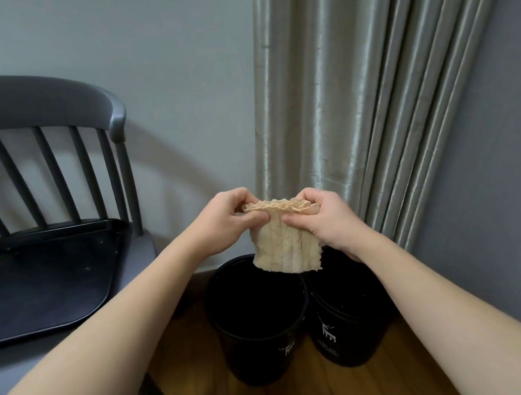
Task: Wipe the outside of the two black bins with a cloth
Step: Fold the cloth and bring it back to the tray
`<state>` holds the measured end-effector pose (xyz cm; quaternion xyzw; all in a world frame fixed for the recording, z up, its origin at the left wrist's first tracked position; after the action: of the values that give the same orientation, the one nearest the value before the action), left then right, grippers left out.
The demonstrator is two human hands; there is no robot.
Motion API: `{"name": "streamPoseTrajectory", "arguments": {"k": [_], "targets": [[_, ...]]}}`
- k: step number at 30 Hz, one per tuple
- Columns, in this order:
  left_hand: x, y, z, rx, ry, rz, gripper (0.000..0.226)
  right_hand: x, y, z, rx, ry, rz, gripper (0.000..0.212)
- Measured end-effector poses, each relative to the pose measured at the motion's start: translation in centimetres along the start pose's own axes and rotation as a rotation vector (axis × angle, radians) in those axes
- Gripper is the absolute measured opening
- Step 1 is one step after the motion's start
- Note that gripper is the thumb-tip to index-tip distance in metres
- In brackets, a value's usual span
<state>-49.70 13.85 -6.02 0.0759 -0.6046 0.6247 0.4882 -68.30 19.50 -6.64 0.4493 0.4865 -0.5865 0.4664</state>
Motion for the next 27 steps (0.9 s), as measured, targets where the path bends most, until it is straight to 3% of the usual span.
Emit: {"name": "streamPoseTrajectory", "arguments": {"k": [10, 13, 17, 21, 23, 27], "targets": [[-1.4, -1.3, -0.6, 0.196, -0.087, -0.150, 0.024, 0.1, 0.7, 0.7, 0.135, 0.002, 0.101, 0.031], [-2.0, -1.8, -0.7, 0.241, -0.100, -0.135, 0.022, 0.1, 1.3, 0.6, 0.152, -0.072, 0.064, 0.037], [-2.0, -1.9, -1.0, 0.187, -0.114, -0.101, 0.034, -0.1, 2.2, 0.1, 0.198, -0.136, 0.004, 0.041], [-1.9, -2.3, -1.5, 0.112, -0.143, -0.173, 0.028, 0.6, 3.3, 0.2, 0.151, -0.059, 0.109, 0.049], [-2.1, -2.1, -2.1, 0.054, -0.158, -0.210, 0.023, 0.8, 3.7, 0.4, 0.147, -0.052, 0.144, 0.042], [-3.1, -2.3, -2.9, 0.052, -0.142, -0.163, 0.038, 0.7, 4.4, 0.4, 0.153, -0.112, 0.219, 0.015]]}}
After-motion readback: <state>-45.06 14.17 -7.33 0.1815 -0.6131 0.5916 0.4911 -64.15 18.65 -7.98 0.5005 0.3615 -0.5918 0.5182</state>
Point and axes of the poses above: each hand's wrist, its own z-axis towards the middle knuckle, its own y-axis out of the palm, x = y × z, the point moved 3 cm from there along z, towards the middle knuckle, and after that the axes turned 13 degrees about z, right-handed, at the moved point
